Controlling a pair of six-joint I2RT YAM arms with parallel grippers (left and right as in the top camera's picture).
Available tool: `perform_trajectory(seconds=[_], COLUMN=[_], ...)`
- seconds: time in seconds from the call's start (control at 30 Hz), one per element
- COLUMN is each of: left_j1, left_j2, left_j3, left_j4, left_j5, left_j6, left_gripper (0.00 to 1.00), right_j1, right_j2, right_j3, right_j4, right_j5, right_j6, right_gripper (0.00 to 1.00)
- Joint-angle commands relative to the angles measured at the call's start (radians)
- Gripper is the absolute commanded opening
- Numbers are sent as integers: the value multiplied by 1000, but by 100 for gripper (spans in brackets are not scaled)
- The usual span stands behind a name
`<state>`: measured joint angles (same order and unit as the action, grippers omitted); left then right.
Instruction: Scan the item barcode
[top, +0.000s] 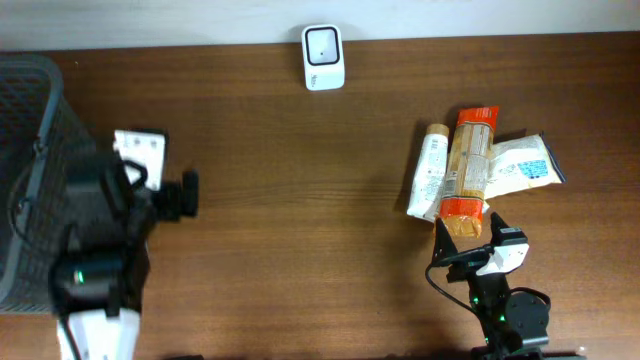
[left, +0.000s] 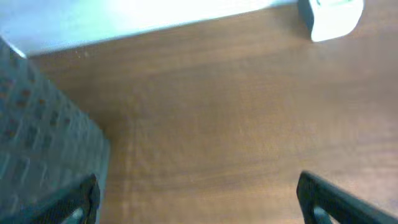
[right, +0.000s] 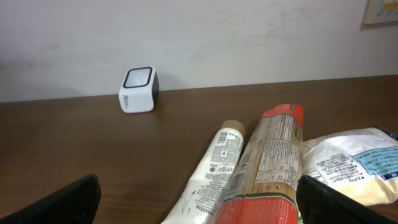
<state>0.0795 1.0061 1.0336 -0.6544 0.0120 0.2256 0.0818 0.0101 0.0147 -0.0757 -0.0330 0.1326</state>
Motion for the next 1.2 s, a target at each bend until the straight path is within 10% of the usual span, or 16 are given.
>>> perform_trajectory(seconds=[0.0,0.1,0.37,1.17], left_j1=[-3,-3,-27,-29], left_j2=[-245,-482,-887,-1001], left_j3=[-301,-632,-1025,-1025], left_j4=[341,632,748,585], left_j5=[111,182,156,120], left_j6=[11,11,0,-11], left_gripper=[99,99,99,99], right_j1=[-4,-4,-4,-4], right_j2=[-7,-7,-7,-7], right_j3=[-9,-9,-9,-9], right_j4=[-2,-2,-2,-2], right_j5=[12,12,12,12], right_j6=[3,3,3,3], right_gripper=[99,99,99,99])
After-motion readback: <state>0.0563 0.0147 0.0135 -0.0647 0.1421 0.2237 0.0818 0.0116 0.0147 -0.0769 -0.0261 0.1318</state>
